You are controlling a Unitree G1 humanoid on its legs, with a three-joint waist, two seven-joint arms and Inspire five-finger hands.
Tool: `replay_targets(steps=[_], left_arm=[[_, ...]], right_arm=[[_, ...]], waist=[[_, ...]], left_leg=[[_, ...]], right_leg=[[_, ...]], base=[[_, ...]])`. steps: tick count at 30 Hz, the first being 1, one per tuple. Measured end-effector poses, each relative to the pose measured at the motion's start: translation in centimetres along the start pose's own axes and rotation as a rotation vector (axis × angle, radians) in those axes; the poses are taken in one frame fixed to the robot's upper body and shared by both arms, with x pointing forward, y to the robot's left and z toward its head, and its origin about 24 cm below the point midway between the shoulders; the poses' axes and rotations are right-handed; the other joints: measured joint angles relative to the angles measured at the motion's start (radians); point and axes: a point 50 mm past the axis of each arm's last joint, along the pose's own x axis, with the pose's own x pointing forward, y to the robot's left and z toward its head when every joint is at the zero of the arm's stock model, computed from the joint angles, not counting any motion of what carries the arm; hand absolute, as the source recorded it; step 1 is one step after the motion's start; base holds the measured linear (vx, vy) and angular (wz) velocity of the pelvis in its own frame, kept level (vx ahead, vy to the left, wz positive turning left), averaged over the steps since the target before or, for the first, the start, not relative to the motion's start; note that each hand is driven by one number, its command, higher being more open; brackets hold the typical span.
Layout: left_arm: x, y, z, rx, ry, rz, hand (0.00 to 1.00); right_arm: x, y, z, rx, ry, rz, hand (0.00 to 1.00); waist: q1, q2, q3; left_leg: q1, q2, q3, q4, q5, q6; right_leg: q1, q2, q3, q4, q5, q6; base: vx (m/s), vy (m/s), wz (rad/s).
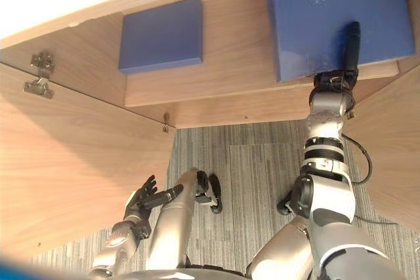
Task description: Walk over to the cabinet, pick up the folder, carry it to the office cabinet, place the folder inside the office cabinet, then close the office cabinet door
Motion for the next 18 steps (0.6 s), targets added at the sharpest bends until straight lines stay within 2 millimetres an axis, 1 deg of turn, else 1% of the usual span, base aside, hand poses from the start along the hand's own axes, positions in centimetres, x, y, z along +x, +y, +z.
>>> replay_targets(steps=[2, 3, 5, 7, 8, 10, 11, 12, 13, 14, 15, 16, 17, 18], left_arm=[[0.0, -0.3, 0.0, -0.019, 0.005, -0.003, 1.0], [0.0, -0.4, 0.1, -0.032, 0.007, -0.009, 1.0], [-0.1, -0.7, 0.0, -0.064, 0.014, -0.019, 1.0], [-0.1, -0.9, -0.1, -0.068, 0.02, -0.022, 1.0], [-0.2, -0.9, -0.2, -0.075, 0.023, -0.023, 1.0], [-0.2, -1.0, -0.3, -0.076, 0.032, -0.027, 1.0], [-0.2, -1.0, -0.4, -0.075, 0.037, -0.031, 1.0], [-0.2, -1.1, -0.4, -0.074, 0.037, -0.032, 1.0], [-0.2, -1.3, -0.4, -0.071, 0.039, -0.042, 1.0], [-0.2, -1.3, -0.4, -0.07, 0.038, -0.043, 1.0], [-0.2, -1.3, -0.4, -0.071, 0.038, -0.042, 1.0], [-0.2, -1.2, -0.4, -0.07, 0.037, -0.041, 1.0], [-0.2, -1.3, -0.4, -0.069, 0.039, -0.041, 1.0], [-0.3, -1.4, -0.5, -0.064, 0.042, -0.049, 1.0]], right_arm=[[0.3, 0.4, 0.5, 0.019, -0.012, -0.03, 1.0], [0.5, 0.7, 0.8, 0.042, -0.019, -0.048, 1.0], [1.0, 1.1, 1.3, 0.063, -0.025, -0.069, 1.0], [1.2, 1.2, 1.6, 0.068, -0.027, -0.078, 1.0], [1.4, 1.5, 1.5, 0.065, -0.017, -0.084, 1.0], [1.6, 2.0, 1.7, 0.033, -0.008, -0.064, 1.0], [1.9, 2.5, 1.9, -0.032, 0.006, -0.033, 1.0], [1.9, 2.5, 1.9, -0.054, 0.008, -0.027, 1.0], [2.1, 2.7, 1.9, -0.186, 0.016, 0.002, 1.0], [2.1, 2.8, 1.7, -0.239, 0.022, 0.017, 1.0], [2.1, 3.2, 1.2, -0.334, 0.044, 0.044, 1.0], [2.2, 3.4, 1.0, -0.41, 0.06, 0.06, 1.0], [2.3, 3.3, 0.9, -0.445, 0.068, 0.064, 1.0], [2.4, 3.1, 0.8, -0.52, 0.084, 0.07, 1.0]], waist=[[0.005, 0.006, -0.001], [0.007, 0.009, 0.0], [0.01, 0.015, 0.001], [0.011, 0.02, -0.003], [0.011, 0.025, -0.006], [0.011, 0.03, -0.01], [0.019, 0.036, -0.015], [0.022, 0.038, -0.016], [0.033, 0.043, -0.019], [0.034, 0.043, -0.02], [0.034, 0.044, -0.02], [0.033, 0.044, -0.02], [0.033, 0.044, -0.02], [0.033, 0.044, -0.02]], left_leg=[[-0.012, -0.002, -0.008, -0.001, 0.009, -0.001], [-0.017, -0.002, -0.011, -0.003, 0.013, -0.007], [-0.023, -0.002, -0.009, -0.015, 0.026, -0.003], [-0.024, 0.002, -0.003, -0.028, 0.036, -0.004], [-0.025, 0.012, 0.004, -0.042, 0.048, -0.005], [-0.024, 0.017, 0.007, -0.062, 0.068, -0.011], [-0.025, 0.024, 0.007, -0.068, 0.076, -0.015], [-0.025, 0.026, 0.007, -0.068, 0.077, -0.017], [-0.024, 0.035, 0.008, -0.072, 0.079, -0.02], [-0.024, 0.039, 0.01, -0.074, 0.081, -0.023], [-0.024, 0.047, 0.01, -0.087, 0.09, -0.028], [-0.018, 0.051, 0.008, -0.104, 0.102, -0.029], [-0.012, 0.053, 0.008, -0.112, 0.107, -0.028], [0.002, 0.058, 0.008, -0.126, 0.111, -0.034]], right_leg=[[0.0, -0.003, -0.012, 0.0, 0.002, -0.003], [0.002, -0.006, -0.02, -0.001, 0.002, -0.002], [0.002, -0.012, -0.029, -0.003, 0.003, -0.001], [0.002, -0.014, -0.035, -0.009, 0.005, 0.0], [0.003, -0.013, -0.042, -0.019, 0.008, 0.004], [0.003, -0.007, -0.049, -0.031, 0.013, 0.003], [0.003, 0.002, -0.053, -0.036, 0.015, 0.001], [0.003, 0.003, -0.054, -0.037, 0.015, 0.001], [0.003, 0.012, -0.057, -0.04, 0.016, -0.003], [0.005, 0.018, -0.062, -0.044, 0.018, -0.017], [0.007, 0.03, -0.073, -0.059, 0.024, -0.042], [0.018, 0.041, -0.084, -0.075, 0.031, -0.054], [0.026, 0.045, -0.089, -0.083, 0.034, -0.058], [0.04, 0.054, -0.096, -0.095, 0.035, -0.061]], base=[[-0.03, -0.042, 0.13], [-0.04, -0.043, 0.13], [-0.06, -0.062, 0.15], [-0.04, -0.054, 0.11], [-0.03, -0.091, 0.08], [-0.03, -0.108, 0.03], [-0.02, -0.081, -0.04], [-0.01, -0.101, -0.09], [0.0, -0.07, -0.07], [0.01, -0.072, -0.11], [0.04, -0.093, -0.09], [0.05, -0.11, -0.07], [0.06, -0.109, -0.03], [0.07, -0.08, -0.07]])
